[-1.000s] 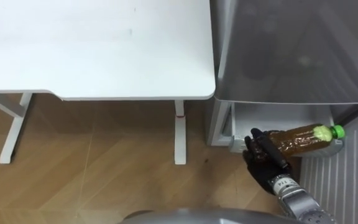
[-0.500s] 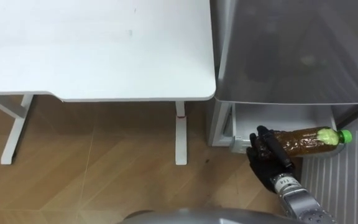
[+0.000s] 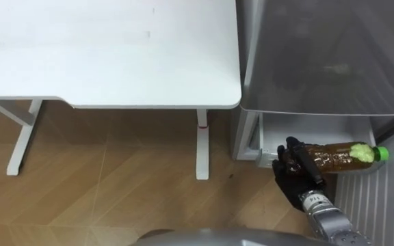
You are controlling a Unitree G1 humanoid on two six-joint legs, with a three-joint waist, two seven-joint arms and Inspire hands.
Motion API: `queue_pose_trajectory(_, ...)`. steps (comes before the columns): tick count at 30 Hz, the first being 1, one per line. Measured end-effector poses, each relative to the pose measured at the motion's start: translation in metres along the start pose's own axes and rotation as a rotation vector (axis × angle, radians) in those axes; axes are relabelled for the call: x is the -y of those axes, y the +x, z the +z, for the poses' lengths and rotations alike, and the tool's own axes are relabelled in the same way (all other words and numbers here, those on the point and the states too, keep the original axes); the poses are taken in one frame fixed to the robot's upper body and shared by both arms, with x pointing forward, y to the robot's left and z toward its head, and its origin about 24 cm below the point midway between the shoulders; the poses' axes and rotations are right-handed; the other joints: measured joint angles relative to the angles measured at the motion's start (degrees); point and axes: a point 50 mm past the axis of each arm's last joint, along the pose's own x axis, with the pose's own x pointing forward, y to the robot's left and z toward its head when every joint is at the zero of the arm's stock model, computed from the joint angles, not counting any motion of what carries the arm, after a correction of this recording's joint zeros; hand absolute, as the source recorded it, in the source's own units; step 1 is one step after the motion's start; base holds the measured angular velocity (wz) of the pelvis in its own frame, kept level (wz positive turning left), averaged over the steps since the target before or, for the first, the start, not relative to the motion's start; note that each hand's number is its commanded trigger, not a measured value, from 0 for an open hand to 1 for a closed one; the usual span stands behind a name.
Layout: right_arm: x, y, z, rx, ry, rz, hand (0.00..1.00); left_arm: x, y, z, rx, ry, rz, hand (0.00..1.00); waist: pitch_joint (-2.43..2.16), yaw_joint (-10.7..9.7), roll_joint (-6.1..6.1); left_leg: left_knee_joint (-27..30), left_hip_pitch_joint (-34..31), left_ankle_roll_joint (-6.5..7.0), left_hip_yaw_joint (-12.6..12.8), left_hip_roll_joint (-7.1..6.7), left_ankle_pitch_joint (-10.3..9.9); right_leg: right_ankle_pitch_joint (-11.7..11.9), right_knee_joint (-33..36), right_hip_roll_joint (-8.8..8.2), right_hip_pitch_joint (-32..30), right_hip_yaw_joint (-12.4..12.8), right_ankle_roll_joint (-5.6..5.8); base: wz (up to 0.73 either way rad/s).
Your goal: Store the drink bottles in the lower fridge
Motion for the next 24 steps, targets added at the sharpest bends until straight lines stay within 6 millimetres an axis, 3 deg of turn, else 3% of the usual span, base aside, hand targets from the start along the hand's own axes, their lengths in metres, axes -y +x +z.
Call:
queue_pose_trajectory(6,-0.029,0.024,0.016,0.035,0.001,0.043,1.0,-0.003,0.002,0.025,0.056,0.03,0.003,0.0,0.24,-0.25,0.82,2.79,-6.34,0.04,-0.34,-0.03,0.03,0.09,2.39,-0.22,-5.93,-0.12,-0.16,0.03)
queue_pose_trajectory(7,-0.038,0.029,0.02,0.045,0.001,0.053,1.0,-0.005,0.003,0.032,0.071,0.034,0.0,0.0,0.65,-0.2,0.93,3.04,-7.23,0.13,-0.31,-0.03,0.15,0.14,3.12,-0.32,-7.13,-0.12,-0.24,0.0)
queue_pose_trajectory(8,-0.044,0.034,0.023,0.052,0.003,0.056,1.0,-0.006,0.003,0.037,0.078,0.052,0.001,0.0,0.91,-0.19,0.85,3.07,-8.17,0.22,-0.29,-0.1,0.37,0.14,3.97,-0.55,-8.45,-0.27,-0.3,0.0)
queue_pose_trajectory(12,-0.065,0.044,0.033,0.082,0.038,0.091,1.0,-0.005,0.004,0.049,0.105,0.074,-0.003,0.0,1.05,0.13,0.7,3.55,-11.74,0.53,-0.03,-0.53,0.95,0.02,6.6,-1.41,-13.14,-0.33,-0.37,-0.01)
queue_pose_trajectory(14,-0.074,0.051,0.037,0.092,0.04,0.084,1.0,-0.007,0.004,0.062,0.124,0.09,0.001,0.0,1.38,0.15,0.31,5.47,-14.81,0.54,-0.25,-0.74,0.95,-0.15,9.28,-1.81,-16.45,-0.32,-0.37,0.02)
queue_pose_trajectory(19,-0.084,0.06,0.043,0.089,0.017,0.042,1.0,-0.01,0.003,0.08,0.167,0.154,0.02,0.0,1.99,1.36,-0.55,10.03,-21.13,0.61,0.56,-1.02,0.89,-0.49,14.46,-2.8,-23.31,-0.03,-0.39,-0.02)
queue_pose_trajectory(24,-0.094,0.06,0.06,0.11,0.003,0.045,1.0,-0.012,0.002,0.091,0.191,0.167,0.042,0.0,2.57,1.65,-1.09,18.66,-31.08,1.41,0.61,-2.23,-0.85,-4.14,24.75,-5.37,-33.62,0.44,-0.86,0.13)
